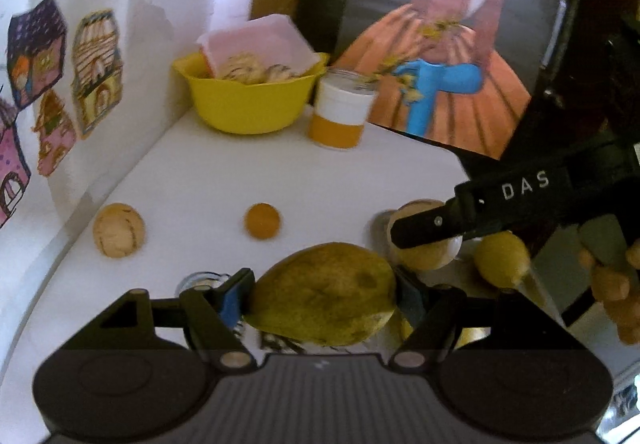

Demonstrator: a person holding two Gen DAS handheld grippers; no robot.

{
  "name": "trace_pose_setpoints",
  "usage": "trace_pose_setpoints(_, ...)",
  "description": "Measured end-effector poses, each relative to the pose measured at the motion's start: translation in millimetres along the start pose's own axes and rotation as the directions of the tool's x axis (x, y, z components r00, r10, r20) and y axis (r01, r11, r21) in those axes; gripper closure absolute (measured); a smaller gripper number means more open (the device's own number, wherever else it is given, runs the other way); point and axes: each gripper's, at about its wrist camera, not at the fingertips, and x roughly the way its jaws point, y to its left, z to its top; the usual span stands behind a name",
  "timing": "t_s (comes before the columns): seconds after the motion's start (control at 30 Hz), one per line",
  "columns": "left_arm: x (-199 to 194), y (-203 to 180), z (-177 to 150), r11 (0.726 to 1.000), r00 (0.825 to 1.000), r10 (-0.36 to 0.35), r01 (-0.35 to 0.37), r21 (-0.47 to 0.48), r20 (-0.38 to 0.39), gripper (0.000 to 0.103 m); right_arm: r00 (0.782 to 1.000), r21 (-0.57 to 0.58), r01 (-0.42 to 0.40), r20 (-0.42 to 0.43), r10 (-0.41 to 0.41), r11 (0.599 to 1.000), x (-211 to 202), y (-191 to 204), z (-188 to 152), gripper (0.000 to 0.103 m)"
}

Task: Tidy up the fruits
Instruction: 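Carry the pear and tan fruit onto the tray and open both grippers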

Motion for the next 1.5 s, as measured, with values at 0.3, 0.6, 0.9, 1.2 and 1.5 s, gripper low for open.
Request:
trace_pose_setpoints(0.3,-23,-45,-23,0.994,0.995,-0.101,0.102,0.044,-0.023,0.025,0.999,0.030,0.049,0.013,-0.050,0.998,-47,-26,-36,0.053)
trace_pose_setpoints(0.6,-33,-75,-52,0.984,0.985,-0.160,0.165,0.074,-0.068,0.025,0.998,0.061,0.069,-0.013,-0.069,0.996,-62,-45,-69,0.053)
trace_pose_setpoints(0.9,-31,-89,-72,0.980,0.982,-0.161,0.171,0.099,-0.103,0.025,0.998,0.059,0.065,-0.030,-0.064,0.996,-48,-53,-75,0.053)
trace_pose_setpoints(1.2,-27,-97,-80,0.975,0.985,-0.137,0.153,0.158,-0.108,0.025,0.997,0.060,0.068,-0.046,-0.065,0.996,-31,-60,-73,0.053)
trace_pose_setpoints(1.5,-20,-92,-84,0.976,0.981,-0.139,0.158,0.146,-0.133,0.025,0.995,0.039,0.074,-0.070,-0.071,0.996,-18,-60,-74,0.052)
